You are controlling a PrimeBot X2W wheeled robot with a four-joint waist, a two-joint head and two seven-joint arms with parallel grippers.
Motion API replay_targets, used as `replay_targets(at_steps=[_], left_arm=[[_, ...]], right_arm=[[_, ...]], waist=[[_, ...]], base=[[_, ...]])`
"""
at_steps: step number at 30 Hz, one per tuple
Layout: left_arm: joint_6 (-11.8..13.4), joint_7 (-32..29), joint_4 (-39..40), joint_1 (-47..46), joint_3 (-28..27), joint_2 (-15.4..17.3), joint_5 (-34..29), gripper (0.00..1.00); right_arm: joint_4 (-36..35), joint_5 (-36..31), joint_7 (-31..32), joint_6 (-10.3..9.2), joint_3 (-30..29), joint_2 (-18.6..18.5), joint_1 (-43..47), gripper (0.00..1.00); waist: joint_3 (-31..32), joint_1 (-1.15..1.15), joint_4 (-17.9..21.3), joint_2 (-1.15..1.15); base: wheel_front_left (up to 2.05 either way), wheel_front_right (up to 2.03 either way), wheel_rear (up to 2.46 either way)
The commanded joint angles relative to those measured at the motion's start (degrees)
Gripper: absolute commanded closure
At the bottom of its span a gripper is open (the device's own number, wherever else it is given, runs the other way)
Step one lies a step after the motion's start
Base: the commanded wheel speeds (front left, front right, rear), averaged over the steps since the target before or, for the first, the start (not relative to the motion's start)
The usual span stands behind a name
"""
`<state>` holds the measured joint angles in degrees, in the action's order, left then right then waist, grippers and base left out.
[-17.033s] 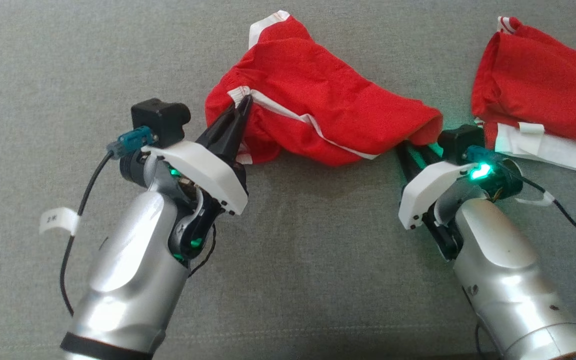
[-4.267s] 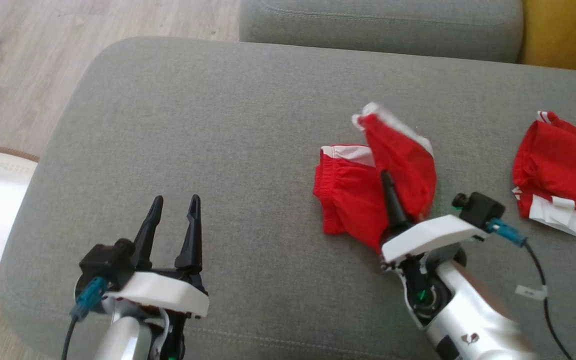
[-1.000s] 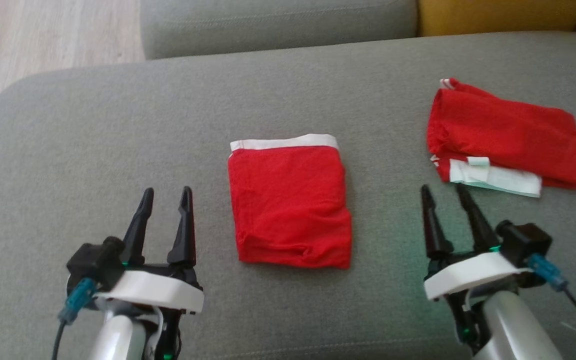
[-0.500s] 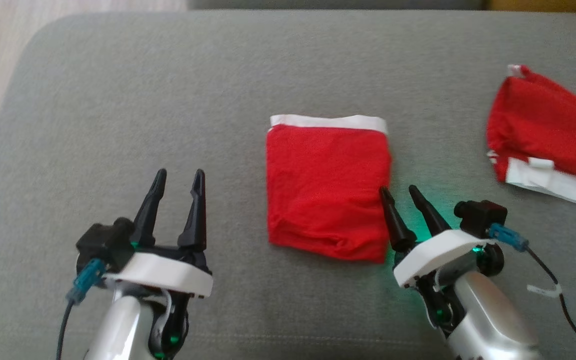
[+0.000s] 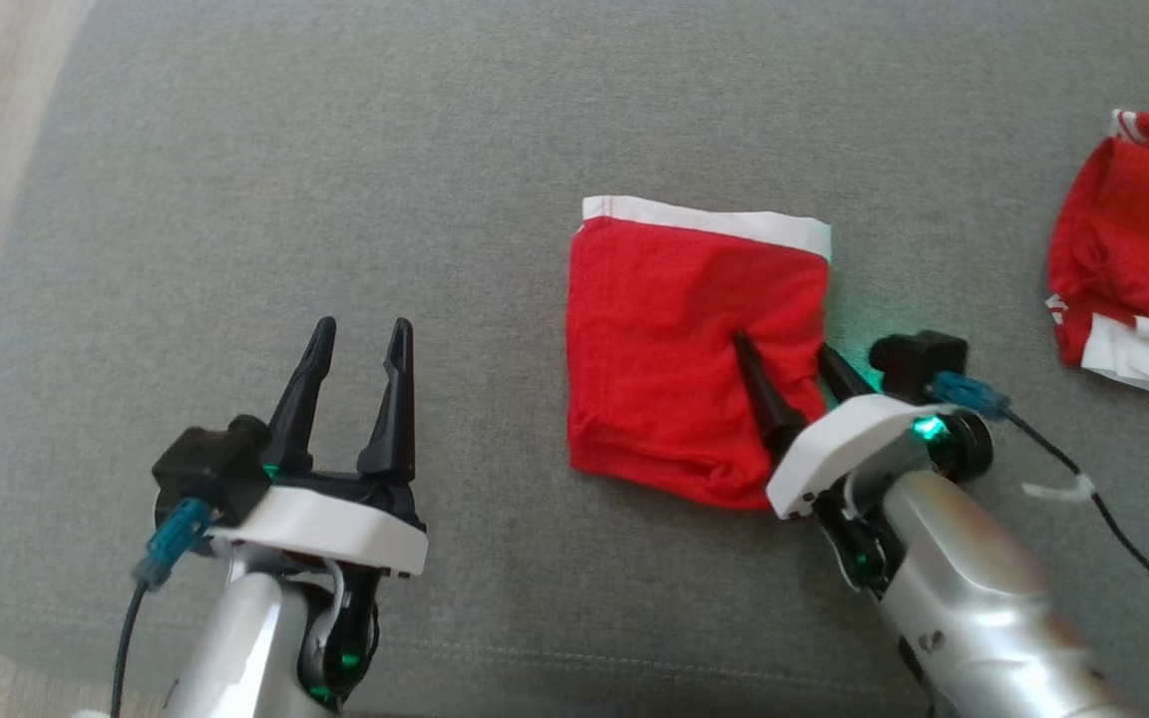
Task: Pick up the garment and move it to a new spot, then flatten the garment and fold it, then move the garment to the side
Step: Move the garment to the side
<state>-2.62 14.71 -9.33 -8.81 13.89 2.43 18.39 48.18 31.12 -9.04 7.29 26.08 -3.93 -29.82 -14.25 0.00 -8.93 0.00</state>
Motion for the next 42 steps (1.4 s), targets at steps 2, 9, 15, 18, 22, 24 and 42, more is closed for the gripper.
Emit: replay_targets(at_steps=[2, 9, 15, 18, 22, 24, 42], left_arm=[[-0.4, 0.3, 1.6, -2.7, -2.2, 0.4, -0.1, 0.00], [-0.4, 0.3, 1.8, -2.6, -3.1, 0.4, -0.6, 0.00], [-0.6, 0.3, 2.2, -2.3, -3.9, 0.4, -1.0, 0.00], [-0.6, 0.3, 2.4, -2.3, -4.6, 0.4, -1.2, 0.00], [-0.9, 0.3, 2.6, -2.5, -5.4, 0.4, -1.5, 0.00], [-1.1, 0.3, 2.8, -2.7, -5.6, 0.4, -1.6, 0.00], [-2.5, 0.3, 3.0, -5.5, -5.4, 0.4, -1.1, 0.00]], right_arm=[[2.7, -3.4, -0.7, 0.20, 3.3, 1.0, -1.4, 1.00], [7.4, -12.2, -3.6, 0.20, 0.6, 1.0, -6.1, 1.00], [7.9, -21.9, -4.1, 0.20, -2.1, -2.5, -9.9, 1.00], [5.9, -24.5, -2.4, 0.20, -1.5, -6.0, -11.2, 1.00], [1.5, -25.0, 2.0, 0.20, 2.0, -12.2, -12.3, 1.00], [-1.5, -23.6, 4.4, 0.20, 4.4, -16.2, -12.8, 1.00], [-15.1, -15.5, 22.7, 0.20, 11.1, -45.0, -16.1, 1.00]], waist=[[0.1, 0.00, 1.0, 0.00], [0.9, 0.00, 3.9, 0.00], [1.3, 0.00, 7.3, 0.00], [1.4, 0.00, 9.1, 0.00], [1.1, 0.00, 11.2, 0.00], [0.7, 0.00, 12.1, 0.00], [-4.1, 0.00, 11.1, 0.00]], base=[[0.00, 0.00, 0.00], [0.00, 0.00, 0.00], [0.00, 0.00, 0.00], [0.00, 0.00, 0.00], [0.00, 0.00, 0.00], [0.00, 0.00, 0.00], [0.00, 0.00, 0.00]])
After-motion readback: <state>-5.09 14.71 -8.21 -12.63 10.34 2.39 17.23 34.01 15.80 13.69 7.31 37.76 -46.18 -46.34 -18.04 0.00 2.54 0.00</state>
